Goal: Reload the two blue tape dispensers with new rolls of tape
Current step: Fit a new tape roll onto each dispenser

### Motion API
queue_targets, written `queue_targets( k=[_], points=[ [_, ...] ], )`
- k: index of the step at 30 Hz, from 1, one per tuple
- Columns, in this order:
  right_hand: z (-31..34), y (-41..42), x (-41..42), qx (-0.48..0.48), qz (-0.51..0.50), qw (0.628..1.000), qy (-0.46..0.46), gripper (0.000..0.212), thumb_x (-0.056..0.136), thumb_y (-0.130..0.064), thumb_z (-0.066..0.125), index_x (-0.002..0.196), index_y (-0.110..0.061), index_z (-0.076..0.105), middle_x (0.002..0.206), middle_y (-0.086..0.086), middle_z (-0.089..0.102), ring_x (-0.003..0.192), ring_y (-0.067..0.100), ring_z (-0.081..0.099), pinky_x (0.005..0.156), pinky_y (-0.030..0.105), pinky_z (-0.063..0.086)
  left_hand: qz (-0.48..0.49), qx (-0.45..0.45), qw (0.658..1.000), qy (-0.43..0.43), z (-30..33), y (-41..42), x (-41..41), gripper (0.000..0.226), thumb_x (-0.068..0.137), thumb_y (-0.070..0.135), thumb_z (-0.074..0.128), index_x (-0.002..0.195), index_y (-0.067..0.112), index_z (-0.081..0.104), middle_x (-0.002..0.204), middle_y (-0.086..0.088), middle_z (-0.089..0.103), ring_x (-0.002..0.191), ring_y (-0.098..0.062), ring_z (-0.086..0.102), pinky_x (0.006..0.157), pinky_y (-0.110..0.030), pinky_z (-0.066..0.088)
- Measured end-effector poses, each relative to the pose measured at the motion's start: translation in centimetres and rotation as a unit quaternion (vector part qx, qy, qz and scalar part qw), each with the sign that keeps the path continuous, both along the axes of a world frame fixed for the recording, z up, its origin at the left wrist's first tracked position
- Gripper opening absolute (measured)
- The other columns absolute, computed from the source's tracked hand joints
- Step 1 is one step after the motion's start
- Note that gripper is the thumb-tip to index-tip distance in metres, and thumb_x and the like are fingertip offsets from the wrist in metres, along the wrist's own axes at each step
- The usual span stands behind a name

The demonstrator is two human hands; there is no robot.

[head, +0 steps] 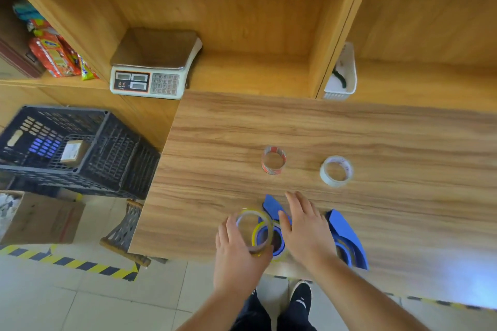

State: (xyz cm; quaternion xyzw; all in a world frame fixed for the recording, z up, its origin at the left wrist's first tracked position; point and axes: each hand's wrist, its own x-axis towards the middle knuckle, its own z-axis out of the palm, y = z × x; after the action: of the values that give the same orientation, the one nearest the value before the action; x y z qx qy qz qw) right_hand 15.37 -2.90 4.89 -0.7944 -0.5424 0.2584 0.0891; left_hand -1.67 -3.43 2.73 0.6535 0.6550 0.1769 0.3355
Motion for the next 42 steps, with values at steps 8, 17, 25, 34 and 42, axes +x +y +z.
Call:
queue_targets(
  k=[8, 17, 25, 34, 42],
  points=[
    [-1.1, -6.3, 9.9, -0.022, -0.113, 0.993, 0.020, 0.053, 0.102, -0.041, 0.041, 0.153, -0.026, 0.034, 0.156, -0.004, 0.043, 0.139, 0.025, 0.042, 0.107, 0.045, 0.043, -0.106, -0.019, 0.994, -0.014, -0.8, -5.9, 10.1, 0.105, 0.065, 0.054, 0.074, 0.153, 0.019, 0.030, 0.140, 0.008, 0.042, 0.137, -0.018, 0.040, 0.107, -0.028, 0.040],
    [-3.0, -10.9, 15.1, -0.048, -0.152, 0.986, 0.056, 0.053, 0.104, -0.041, 0.037, 0.154, -0.025, 0.033, 0.156, -0.002, 0.041, 0.140, 0.025, 0.041, 0.108, 0.046, 0.042, -0.108, -0.076, 0.991, 0.027, -2.5, -8.8, 16.0, 0.107, 0.067, 0.049, 0.080, 0.154, 0.021, 0.024, 0.142, 0.009, 0.036, 0.138, -0.015, 0.033, 0.106, -0.030, 0.042],
    [-4.2, -11.4, 15.9, -0.065, -0.135, 0.985, 0.085, 0.053, 0.104, -0.043, 0.035, 0.154, -0.025, 0.032, 0.156, -0.002, 0.042, 0.140, 0.024, 0.040, 0.111, 0.043, 0.040, -0.056, -0.096, 0.992, 0.059, -4.4, -9.2, 17.6, 0.105, 0.064, 0.051, 0.080, 0.151, 0.021, 0.029, 0.142, 0.005, 0.042, 0.135, -0.020, 0.041, 0.100, -0.038, 0.049],
    [-4.5, -10.9, 15.4, -0.060, -0.115, 0.988, 0.089, 0.052, 0.105, -0.043, 0.033, 0.155, -0.026, 0.031, 0.155, -0.003, 0.043, 0.141, 0.021, 0.040, 0.112, 0.040, 0.040, -0.041, -0.124, 0.989, 0.069, -6.5, -8.9, 18.0, 0.106, 0.066, 0.049, 0.085, 0.150, 0.020, 0.026, 0.143, 0.001, 0.041, 0.134, -0.024, 0.041, 0.102, -0.038, 0.049],
    [-3.7, -9.5, 13.8, -0.019, -0.096, 0.994, 0.045, 0.051, 0.103, -0.043, 0.037, 0.151, -0.025, 0.035, 0.151, -0.004, 0.045, 0.138, 0.020, 0.042, 0.108, 0.039, 0.043, -0.063, -0.095, 0.991, 0.068, -6.0, -8.6, 16.7, 0.110, 0.065, 0.061, 0.078, 0.153, 0.019, 0.027, 0.146, 0.002, 0.040, 0.139, -0.022, 0.040, 0.107, -0.035, 0.047]
  ],
)
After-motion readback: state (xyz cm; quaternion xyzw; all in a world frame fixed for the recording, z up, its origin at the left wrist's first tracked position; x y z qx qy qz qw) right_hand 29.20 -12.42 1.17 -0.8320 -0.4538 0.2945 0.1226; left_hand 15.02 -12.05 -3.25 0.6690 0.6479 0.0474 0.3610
